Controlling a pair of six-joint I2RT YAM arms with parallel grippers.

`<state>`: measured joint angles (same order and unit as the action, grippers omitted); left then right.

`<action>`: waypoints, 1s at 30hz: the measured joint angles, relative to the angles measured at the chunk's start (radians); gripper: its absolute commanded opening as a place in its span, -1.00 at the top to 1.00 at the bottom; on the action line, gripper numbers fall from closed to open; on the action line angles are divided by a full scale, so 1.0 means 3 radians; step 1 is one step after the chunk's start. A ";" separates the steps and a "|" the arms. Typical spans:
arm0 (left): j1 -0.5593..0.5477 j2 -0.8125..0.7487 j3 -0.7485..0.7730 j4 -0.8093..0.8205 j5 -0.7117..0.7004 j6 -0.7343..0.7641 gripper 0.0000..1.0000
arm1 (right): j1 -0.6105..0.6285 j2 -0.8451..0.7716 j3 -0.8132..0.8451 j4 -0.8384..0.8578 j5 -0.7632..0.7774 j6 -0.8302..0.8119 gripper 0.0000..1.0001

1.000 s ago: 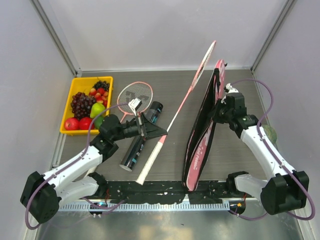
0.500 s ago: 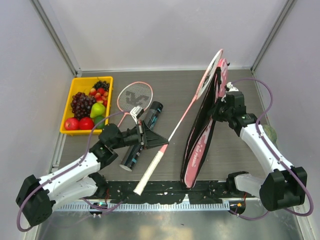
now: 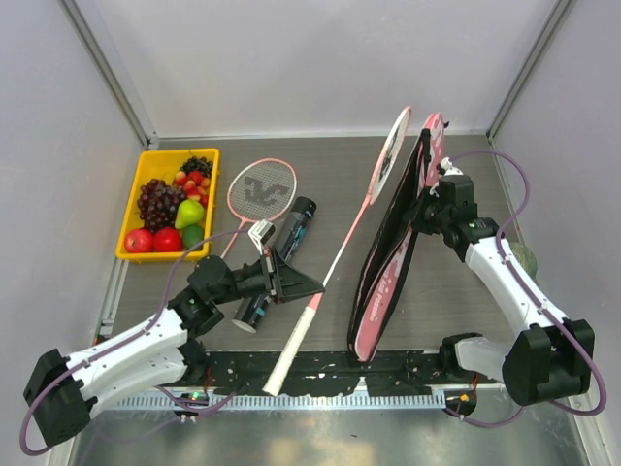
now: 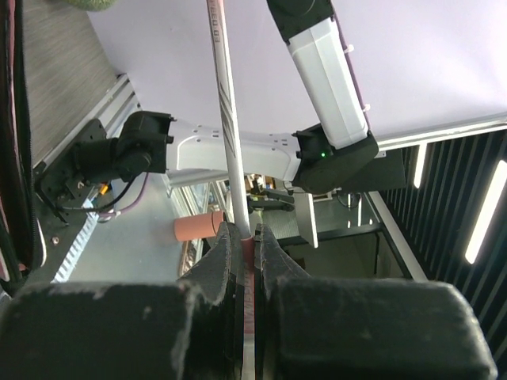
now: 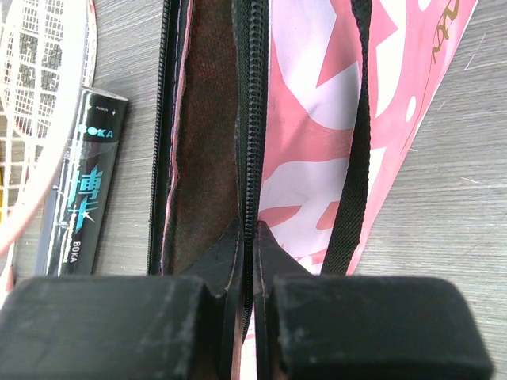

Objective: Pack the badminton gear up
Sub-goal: Place the racket in the racket bag.

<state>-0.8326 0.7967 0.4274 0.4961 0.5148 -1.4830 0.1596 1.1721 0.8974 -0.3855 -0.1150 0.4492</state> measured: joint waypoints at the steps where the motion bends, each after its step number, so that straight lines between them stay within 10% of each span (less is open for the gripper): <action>1: -0.0036 0.0009 -0.0004 0.0000 -0.0020 -0.0006 1.00 | 0.0000 0.0006 0.0006 0.0001 0.0000 0.0000 0.90; 30: -0.0432 0.0322 -0.0329 0.0383 -0.0320 -0.0109 1.00 | -0.0003 -0.0004 0.0014 0.0009 -0.0025 0.0022 0.89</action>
<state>-0.9623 0.8932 0.3286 0.6109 0.4187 -1.5158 0.1589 1.1709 0.9016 -0.3828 -0.1226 0.4557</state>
